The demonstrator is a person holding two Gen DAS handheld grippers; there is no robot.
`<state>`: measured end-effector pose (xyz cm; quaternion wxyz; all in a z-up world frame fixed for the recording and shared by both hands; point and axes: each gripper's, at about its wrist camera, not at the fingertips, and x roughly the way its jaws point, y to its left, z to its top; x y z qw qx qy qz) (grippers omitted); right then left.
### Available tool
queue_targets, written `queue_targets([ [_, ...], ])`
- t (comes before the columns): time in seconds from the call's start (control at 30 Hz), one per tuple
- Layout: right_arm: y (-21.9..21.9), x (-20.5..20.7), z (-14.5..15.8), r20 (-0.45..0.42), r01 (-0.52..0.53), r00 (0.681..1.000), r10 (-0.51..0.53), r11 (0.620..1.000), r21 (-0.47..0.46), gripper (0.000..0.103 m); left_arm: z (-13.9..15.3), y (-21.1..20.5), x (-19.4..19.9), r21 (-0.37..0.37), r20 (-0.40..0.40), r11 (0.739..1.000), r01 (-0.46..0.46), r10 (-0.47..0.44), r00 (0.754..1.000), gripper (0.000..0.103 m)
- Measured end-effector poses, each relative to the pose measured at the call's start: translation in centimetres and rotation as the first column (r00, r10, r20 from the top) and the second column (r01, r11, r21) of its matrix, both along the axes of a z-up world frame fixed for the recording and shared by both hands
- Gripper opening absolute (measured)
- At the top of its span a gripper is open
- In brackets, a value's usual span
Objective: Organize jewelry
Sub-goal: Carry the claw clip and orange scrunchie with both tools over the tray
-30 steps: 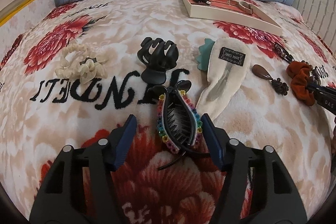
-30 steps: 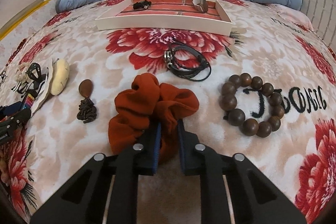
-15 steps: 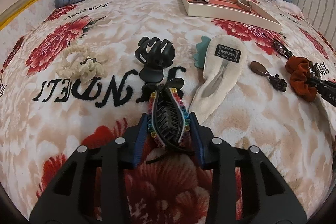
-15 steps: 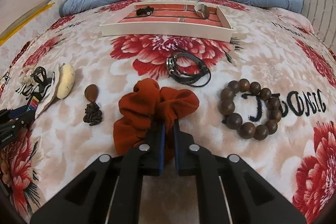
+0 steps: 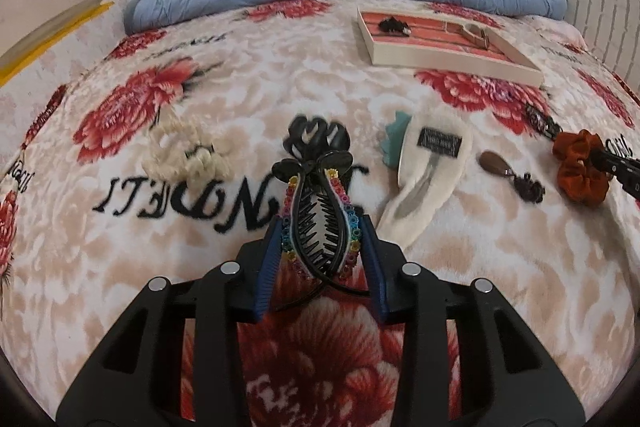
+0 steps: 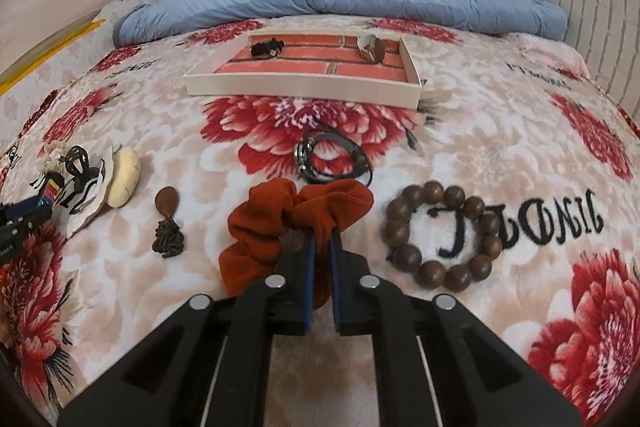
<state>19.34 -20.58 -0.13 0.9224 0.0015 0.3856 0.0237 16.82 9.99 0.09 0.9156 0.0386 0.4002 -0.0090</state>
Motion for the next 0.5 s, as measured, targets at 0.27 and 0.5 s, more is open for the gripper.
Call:
queue_targets([
  [0.27,-0.4,1.6,2.6,0.068,-0.015,0.998,0.014,1.0,0.01,0.007,3.3,-1.4,2.1,-0.013,0.076,1.0,0.025,-0.024,0.997,0.037],
  [0.5,-0.5,3.7,4.6,0.112,-0.025,0.993,0.024,1.0,0.008,0.007,5.5,-3.4,4.8,-0.035,0.121,0.997,0.062,-0.057,0.991,0.037],
])
